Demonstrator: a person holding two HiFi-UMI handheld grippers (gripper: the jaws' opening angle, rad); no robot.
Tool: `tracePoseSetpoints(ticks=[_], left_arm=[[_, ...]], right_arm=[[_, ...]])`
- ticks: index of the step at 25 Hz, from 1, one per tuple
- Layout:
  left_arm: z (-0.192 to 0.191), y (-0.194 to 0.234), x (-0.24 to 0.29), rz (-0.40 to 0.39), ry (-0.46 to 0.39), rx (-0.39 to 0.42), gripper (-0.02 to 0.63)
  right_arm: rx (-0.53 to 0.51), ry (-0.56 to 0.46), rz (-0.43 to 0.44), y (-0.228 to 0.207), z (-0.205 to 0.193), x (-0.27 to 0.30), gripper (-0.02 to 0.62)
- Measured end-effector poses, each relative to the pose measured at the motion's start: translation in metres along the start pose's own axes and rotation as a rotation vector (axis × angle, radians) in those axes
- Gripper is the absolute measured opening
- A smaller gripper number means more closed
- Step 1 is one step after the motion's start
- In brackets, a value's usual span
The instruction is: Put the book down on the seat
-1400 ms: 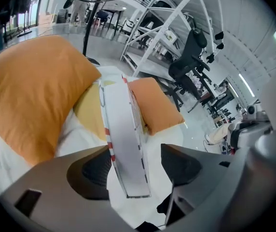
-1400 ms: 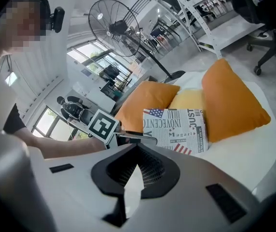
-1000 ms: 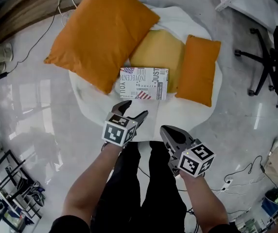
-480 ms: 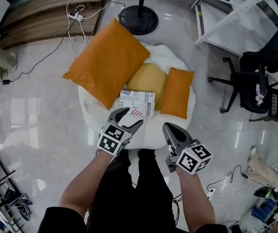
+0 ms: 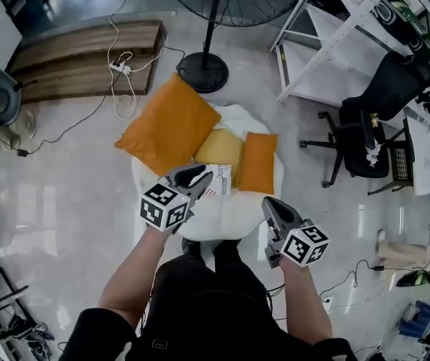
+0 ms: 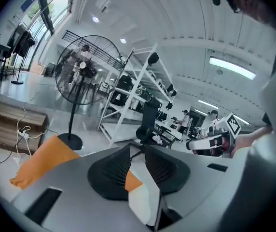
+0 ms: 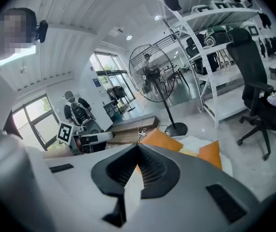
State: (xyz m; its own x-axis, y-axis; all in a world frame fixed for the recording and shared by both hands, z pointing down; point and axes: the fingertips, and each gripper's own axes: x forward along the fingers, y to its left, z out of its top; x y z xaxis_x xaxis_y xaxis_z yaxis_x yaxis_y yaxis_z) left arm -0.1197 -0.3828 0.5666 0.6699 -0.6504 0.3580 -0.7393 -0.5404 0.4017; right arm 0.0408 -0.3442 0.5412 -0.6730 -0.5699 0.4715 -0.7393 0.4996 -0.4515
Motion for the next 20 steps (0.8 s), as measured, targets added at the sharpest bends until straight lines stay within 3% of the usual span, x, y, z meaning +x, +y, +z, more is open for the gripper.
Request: tracePoseSetpoints(ticks=[5,11,14,20], left_arm=[[0.025,0.003,-0.048,0.092,-0.06,0.048,0.094],[0.022,-0.003,-0.08,0.126,-0.056,0.089,0.092],[0.017,-0.015,-0.091,0.151,-0.073,0.073,0.047],[0.006,-0.051,-0.099,0.186,-0.112,0.048,0.003]], right_arm=[[-0.009,-0.027,-0.027,0.016,-0.003,-0.035,0.015],[-0.037,-0.061,-0.076,0.017,-0.003,-0.063,0.015],[-0.086,-0.067,-0.112,0.019,-0.003,-0.076,0.015],[-0.142,-0.121,-0.038,0.029,0.015,-0.104,0.015]])
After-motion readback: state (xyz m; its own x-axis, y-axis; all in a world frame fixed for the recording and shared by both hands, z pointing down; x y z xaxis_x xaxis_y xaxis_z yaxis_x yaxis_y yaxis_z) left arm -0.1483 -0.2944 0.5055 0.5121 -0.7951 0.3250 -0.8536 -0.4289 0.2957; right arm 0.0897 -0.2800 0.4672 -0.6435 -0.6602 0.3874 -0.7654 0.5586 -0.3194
